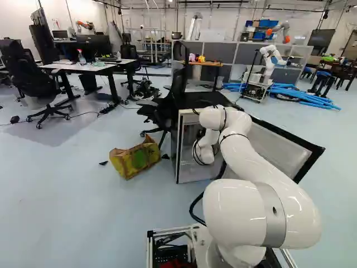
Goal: Grab a drink from the fridge
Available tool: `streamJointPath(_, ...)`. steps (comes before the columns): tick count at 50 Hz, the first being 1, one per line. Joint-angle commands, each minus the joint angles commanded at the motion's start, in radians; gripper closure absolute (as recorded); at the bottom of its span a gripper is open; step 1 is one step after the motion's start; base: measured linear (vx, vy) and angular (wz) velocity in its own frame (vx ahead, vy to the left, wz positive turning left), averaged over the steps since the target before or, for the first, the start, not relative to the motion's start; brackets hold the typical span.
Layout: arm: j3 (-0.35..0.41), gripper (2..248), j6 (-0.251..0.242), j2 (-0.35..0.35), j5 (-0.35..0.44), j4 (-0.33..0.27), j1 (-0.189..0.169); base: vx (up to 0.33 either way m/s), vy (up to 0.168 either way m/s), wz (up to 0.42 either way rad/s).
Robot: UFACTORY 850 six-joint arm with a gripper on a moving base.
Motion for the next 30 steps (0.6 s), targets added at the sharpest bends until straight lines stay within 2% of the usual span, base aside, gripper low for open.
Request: streamJointPath(30, -0.115, 73, 0.0, -0.064, 0.0, 0.0, 0.017, 0.0, 0.0, 0.0)
